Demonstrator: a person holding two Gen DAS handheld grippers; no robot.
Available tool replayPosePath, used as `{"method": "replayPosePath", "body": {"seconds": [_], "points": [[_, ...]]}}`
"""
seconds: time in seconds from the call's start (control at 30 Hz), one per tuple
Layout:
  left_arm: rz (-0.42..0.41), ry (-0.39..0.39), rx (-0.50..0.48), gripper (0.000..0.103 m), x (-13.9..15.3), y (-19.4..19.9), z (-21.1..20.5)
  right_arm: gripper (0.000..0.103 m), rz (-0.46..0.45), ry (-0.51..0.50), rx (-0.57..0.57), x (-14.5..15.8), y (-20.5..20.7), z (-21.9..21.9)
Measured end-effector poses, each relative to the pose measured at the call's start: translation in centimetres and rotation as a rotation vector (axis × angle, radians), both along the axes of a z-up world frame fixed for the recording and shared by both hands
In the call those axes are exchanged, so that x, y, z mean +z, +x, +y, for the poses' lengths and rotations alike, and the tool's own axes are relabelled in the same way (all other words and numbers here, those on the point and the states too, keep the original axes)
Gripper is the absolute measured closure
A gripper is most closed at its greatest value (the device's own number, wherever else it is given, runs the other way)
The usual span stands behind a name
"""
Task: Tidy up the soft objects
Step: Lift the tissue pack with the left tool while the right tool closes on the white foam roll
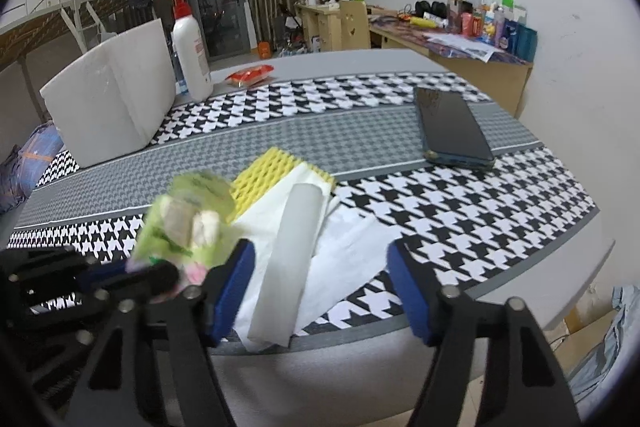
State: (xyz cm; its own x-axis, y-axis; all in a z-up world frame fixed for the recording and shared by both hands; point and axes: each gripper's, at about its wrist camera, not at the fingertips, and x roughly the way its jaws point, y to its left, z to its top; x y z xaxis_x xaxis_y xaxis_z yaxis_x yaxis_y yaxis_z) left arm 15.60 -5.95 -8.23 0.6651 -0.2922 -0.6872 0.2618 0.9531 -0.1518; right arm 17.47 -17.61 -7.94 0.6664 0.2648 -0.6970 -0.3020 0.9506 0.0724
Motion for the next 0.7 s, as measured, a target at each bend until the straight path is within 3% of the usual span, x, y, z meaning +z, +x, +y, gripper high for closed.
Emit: {"method": "replayPosePath", "body": {"seconds": [0.07, 0.3, 0.37, 0.7], "points": [[-0.015, -0.002, 0.012, 0.095, 0.3, -0.2, 0.4, 0.049, 0.019, 0.0, 0.011, -0.2, 0.1, 0.2], [-0.019, -0.006, 0.047, 0.095, 0.4, -0.3, 1.5, 0.051, 0.023, -0.017, 0.044, -0.3, -0.4, 1.2], [-0.025, -0.005, 0.056, 0.095, 0.5, -0.4, 1.8, 0.062, 0.038, -0.03, 0.044, -0.6, -0.3, 1.5], [-0.023, -0.011, 0.086, 0.095, 0.4, -0.7, 2.9, 0.078, 0.097, -0.033, 0.043, -1.4, 0.1, 2.0]]}}
